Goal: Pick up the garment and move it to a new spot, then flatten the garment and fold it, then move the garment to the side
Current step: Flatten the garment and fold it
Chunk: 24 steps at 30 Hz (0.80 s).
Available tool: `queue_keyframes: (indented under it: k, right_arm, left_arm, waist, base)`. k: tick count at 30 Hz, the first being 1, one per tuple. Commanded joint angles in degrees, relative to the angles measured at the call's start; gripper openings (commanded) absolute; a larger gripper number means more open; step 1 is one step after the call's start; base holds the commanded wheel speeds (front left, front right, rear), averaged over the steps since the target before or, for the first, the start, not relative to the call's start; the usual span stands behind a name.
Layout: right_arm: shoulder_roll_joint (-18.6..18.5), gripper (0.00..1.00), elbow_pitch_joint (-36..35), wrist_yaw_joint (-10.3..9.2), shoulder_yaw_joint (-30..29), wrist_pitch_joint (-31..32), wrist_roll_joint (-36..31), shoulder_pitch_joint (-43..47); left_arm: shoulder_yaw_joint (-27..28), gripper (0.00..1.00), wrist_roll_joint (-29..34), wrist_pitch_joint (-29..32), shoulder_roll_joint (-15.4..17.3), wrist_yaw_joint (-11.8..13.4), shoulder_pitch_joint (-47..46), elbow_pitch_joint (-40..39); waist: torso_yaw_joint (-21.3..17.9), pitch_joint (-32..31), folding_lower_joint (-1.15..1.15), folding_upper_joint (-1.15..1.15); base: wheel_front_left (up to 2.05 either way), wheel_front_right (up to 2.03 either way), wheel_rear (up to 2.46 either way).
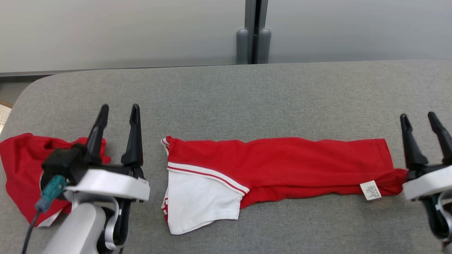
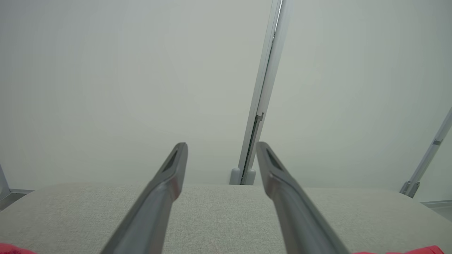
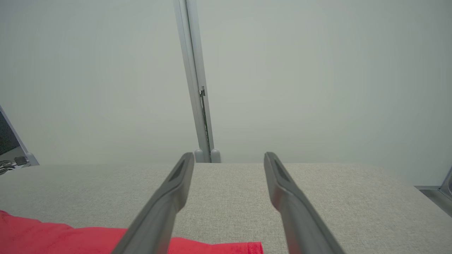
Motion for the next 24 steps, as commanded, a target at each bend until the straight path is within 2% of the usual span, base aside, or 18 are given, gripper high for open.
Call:
queue_keyframes:
  k: [1,6,10,15,19,24]
  right_arm:
    - [1.5,1.0,-1.9,-0.1,-1.9,-0.3,-2.2,1.9]
    - [8.4,1.0,-8.8,-0.1,-7.8,-0.3,-10.8,8.5]
    - [11.6,1.0,-11.2,-0.1,-9.2,-0.3,-14.3,11.2]
    - [12.8,1.0,-11.9,-0.1,-10.1,-0.3,-15.8,12.1]
    - [13.8,1.0,-7.8,-0.1,-12.8,-0.3,-16.1,11.2]
    - [16.2,1.0,2.2,-0.1,-18.6,1.3,-15.5,8.3]
  left_arm:
    - [2.4,1.0,2.5,0.0,-1.7,-0.9,2.2,-0.1]
    - [12.4,1.0,10.6,0.0,-10.1,-6.5,9.3,1.6]
    - [16.6,1.0,17.1,0.0,-13.8,-11.6,11.8,3.9]
    - [20.9,1.0,22.0,0.0,-16.7,-15.5,12.4,5.4]
    - [22.8,1.0,24.8,0.0,-18.2,-18.4,11.1,7.1]
    - [23.0,1.0,26.5,0.0,-18.7,-19.8,10.3,8.3]
  waist:
    - [0.1,-0.1,0.0,0.0]
    - [0.1,-0.6,0.0,0.0]
    - [-0.1,-0.4,0.0,0.0]
    - [0.1,0.2,0.0,0.0]
    - [0.5,1.2,0.0,0.0]
    - [1.2,2.7,0.0,0.0]
  base:
    - [0.0,0.0,0.0]
    - [0.0,0.0,0.0]
    - [0.0,0.0,0.0]
    - [0.0,0.0,0.0]
    - [0.0,0.0,0.0]
    - [0.0,0.0,0.0]
